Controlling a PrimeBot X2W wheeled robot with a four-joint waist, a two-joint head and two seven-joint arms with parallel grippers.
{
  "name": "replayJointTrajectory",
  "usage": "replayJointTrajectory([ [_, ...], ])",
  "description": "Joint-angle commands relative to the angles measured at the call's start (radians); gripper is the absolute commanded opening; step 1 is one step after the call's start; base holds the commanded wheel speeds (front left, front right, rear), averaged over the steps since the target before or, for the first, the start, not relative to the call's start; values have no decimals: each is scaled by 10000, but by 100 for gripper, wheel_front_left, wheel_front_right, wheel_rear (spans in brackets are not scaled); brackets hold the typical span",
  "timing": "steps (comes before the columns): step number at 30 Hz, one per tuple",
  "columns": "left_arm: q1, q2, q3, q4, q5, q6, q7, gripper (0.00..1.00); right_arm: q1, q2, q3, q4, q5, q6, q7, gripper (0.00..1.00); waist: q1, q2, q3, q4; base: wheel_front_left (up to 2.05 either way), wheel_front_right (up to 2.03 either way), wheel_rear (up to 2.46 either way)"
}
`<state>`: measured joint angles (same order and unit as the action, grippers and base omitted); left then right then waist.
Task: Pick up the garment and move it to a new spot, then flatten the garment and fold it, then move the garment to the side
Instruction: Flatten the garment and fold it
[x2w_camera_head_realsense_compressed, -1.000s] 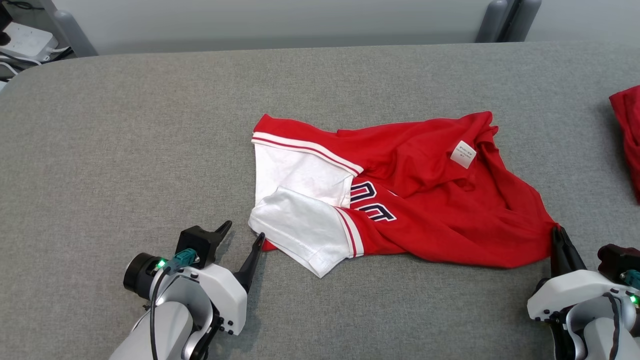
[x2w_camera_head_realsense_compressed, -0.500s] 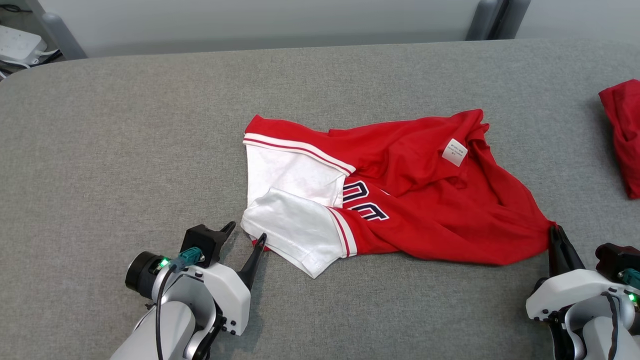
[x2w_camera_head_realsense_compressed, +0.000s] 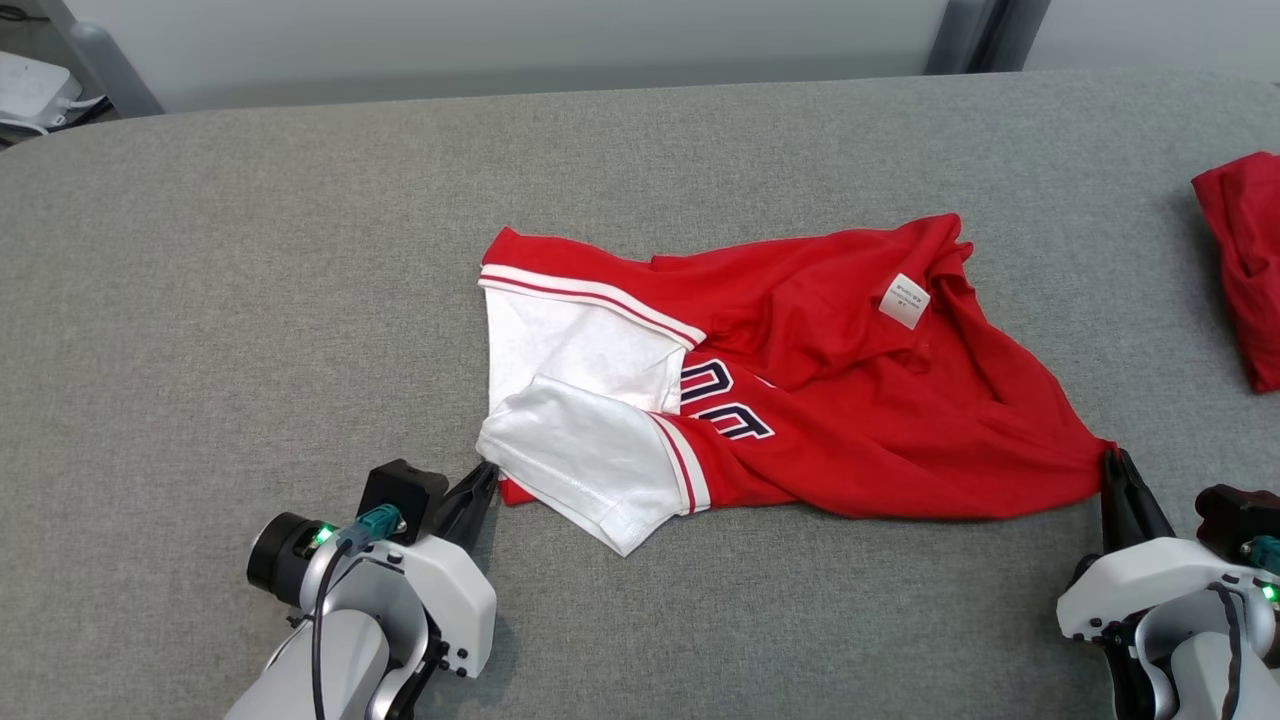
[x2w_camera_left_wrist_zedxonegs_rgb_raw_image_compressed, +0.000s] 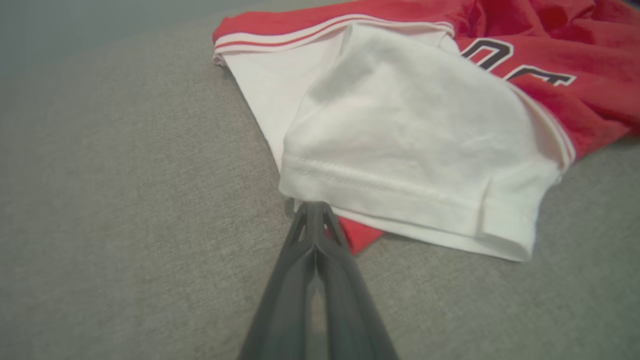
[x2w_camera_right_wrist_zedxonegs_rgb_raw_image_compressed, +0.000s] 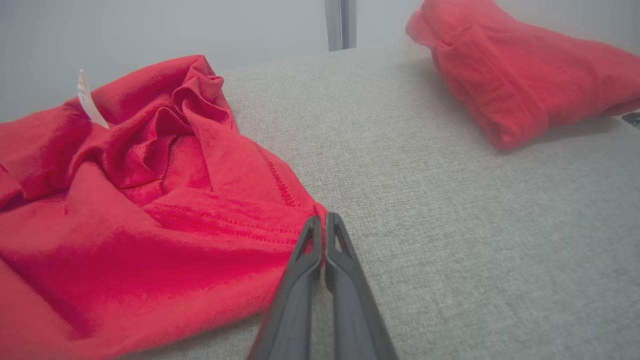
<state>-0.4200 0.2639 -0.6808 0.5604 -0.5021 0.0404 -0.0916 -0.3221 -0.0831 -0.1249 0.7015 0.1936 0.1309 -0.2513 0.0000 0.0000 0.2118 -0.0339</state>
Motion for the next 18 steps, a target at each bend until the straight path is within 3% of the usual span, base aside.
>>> replayJointTrajectory([
  [1, -464, 203, 321, -156, -25, -36, -126, 0, -24, -150, 199, -200, 83, -2, -105, 0, 0, 0, -7, 13, 0, 0, 0],
  [4, -479, 222, 332, -69, -28, 24, -180, 0, -9, -160, 212, -183, 87, -2, -105, 0, 0, 0, -34, 43, 0, 0, 0],
  [5, -484, 229, 327, -51, -28, 32, -193, 38, -6, -160, 224, -173, 89, -2, -105, 0, 0, 0, -47, 50, 0, 0, 0],
  [6, -501, 246, 330, -51, -3, 74, -235, 100, -7, -158, 236, -164, 85, -2, -105, 0, 0, 0, -56, 57, 0, 0, 0],
  [18, -761, 249, 166, 41, -7, -55, -233, 100, -29, -238, 402, -122, 85, -2, -105, 0, 0, 0, -66, -1, 0, 0, 0],
])
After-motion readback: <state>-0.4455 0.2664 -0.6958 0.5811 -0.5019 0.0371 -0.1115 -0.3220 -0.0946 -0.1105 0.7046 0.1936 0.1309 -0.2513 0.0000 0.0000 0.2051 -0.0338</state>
